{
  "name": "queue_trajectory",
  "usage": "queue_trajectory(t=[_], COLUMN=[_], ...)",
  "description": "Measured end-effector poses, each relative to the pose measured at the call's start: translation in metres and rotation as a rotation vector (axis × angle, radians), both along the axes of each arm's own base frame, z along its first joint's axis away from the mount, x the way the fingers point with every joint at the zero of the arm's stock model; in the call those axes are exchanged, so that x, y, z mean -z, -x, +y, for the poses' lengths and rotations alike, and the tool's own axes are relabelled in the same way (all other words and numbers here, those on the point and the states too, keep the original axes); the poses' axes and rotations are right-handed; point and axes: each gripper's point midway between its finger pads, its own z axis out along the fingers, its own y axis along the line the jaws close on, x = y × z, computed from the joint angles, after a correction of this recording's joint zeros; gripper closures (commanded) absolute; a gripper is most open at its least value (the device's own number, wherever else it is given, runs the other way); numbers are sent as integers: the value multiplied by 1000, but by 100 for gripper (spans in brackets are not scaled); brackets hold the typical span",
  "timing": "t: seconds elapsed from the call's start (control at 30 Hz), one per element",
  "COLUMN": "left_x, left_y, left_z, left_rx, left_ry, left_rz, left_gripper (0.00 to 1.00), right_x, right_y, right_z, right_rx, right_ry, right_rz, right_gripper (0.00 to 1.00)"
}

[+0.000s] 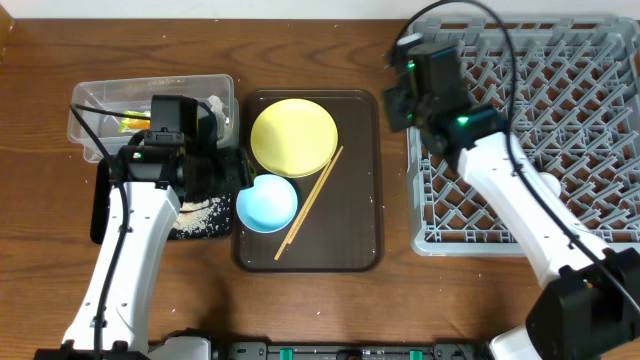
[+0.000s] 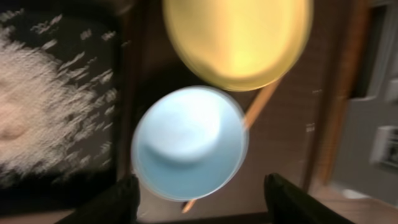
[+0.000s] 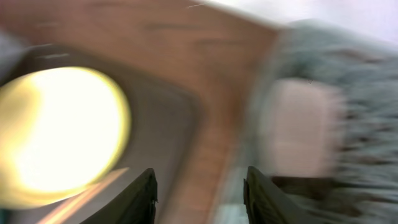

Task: Sort waste into correct bins and load items into the dishwasher rack
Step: 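Release the pink bowl and move the right gripper toward the tray, then grasp the light-blue bowl rim with the right gripper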

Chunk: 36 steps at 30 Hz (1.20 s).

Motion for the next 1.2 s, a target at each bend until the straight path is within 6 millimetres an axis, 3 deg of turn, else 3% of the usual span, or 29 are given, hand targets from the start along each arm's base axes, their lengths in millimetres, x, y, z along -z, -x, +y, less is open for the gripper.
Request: queue_trajectory(t=[0.2,0.37,0.53,0.8,0.97,1.2], left_x=[12,13,13,14,14,14], left_y=[20,26,30,34,34,34], left_z=[39,76,103,111,111,111], left_rx=[-165,-341,-456,-499,-499,-499], left_ry=[-174,-212,-221,-220,-220,-220], left_rz=[110,144,158,170,170,172], left_gripper=[23,19,17,17,17,17], right_x=[26,63,96,135,155,153], right_y=[41,81,110,137,142,134], right_z=[64,119,153,174,174,181], right_rx=[-145,-249,-291,-289,-259,-247], right_ry=[-113,-122,-114,-78,-58,-84], right_rz=[164,292,386,481,526,489], right_gripper=[45,46,51,68,97,99])
